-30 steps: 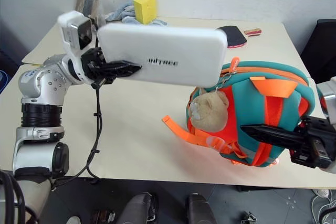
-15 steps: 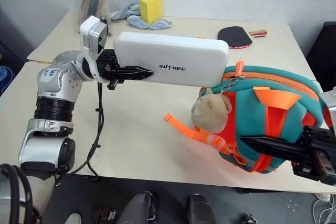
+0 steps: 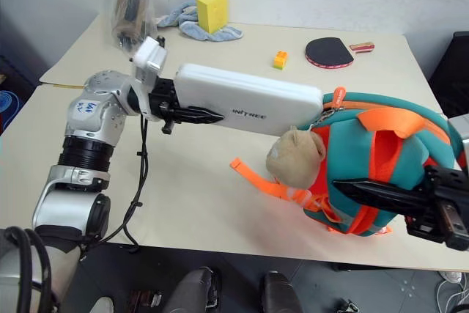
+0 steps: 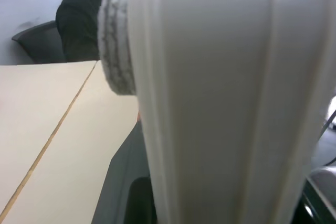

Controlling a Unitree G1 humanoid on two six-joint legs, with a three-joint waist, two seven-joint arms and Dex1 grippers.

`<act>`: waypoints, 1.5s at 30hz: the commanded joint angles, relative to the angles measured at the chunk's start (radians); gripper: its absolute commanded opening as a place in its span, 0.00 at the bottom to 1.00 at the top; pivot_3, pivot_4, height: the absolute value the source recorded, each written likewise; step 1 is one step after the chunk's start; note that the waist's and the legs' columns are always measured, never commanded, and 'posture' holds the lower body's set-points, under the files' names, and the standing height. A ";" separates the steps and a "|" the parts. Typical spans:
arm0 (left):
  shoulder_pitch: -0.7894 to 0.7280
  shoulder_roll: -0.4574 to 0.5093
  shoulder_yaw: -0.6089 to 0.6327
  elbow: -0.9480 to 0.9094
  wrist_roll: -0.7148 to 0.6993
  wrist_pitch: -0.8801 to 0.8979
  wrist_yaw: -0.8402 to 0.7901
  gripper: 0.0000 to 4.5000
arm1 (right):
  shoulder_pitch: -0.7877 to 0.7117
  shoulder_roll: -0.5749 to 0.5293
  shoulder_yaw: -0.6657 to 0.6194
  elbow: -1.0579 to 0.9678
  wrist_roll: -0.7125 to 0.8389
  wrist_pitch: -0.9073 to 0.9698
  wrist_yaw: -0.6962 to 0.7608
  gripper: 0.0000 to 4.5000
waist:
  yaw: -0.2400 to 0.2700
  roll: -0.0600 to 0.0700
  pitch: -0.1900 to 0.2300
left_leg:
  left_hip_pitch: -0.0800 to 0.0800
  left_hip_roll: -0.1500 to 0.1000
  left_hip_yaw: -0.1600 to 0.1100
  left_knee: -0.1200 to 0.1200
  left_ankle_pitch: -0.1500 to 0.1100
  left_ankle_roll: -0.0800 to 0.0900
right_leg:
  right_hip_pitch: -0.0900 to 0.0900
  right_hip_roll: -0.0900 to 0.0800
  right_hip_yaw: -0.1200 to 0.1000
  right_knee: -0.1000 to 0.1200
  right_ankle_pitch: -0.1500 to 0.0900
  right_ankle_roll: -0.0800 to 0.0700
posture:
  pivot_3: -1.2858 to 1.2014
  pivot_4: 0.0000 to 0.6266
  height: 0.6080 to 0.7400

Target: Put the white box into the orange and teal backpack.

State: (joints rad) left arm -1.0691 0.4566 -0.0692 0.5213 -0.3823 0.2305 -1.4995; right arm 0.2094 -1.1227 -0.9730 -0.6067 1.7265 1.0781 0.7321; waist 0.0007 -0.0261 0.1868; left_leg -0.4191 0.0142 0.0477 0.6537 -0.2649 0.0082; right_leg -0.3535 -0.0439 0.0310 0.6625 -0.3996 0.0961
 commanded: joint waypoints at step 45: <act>-0.053 -0.122 0.001 -0.173 0.004 0.151 0.189 1.00 | 0.031 0.116 0.157 -0.105 -0.125 -0.202 -0.090 0.00 | 0.002 0.000 0.000 | -0.003 -0.001 -0.002 0.008 -0.001 0.002 | 0.001 0.000 -0.001 0.003 0.001 0.002 | 0.52 0.24 1.00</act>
State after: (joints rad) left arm -1.1031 0.3365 -0.0530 0.3319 -0.4230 0.4516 -1.3446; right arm 0.2434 -1.0035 -0.7737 -0.6989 1.5833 0.8951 0.6362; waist 0.0024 -0.0259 0.1867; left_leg -0.4217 0.0135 0.0453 0.6620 -0.2663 0.0107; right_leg -0.3529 -0.0442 0.0305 0.6658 -0.3985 0.0982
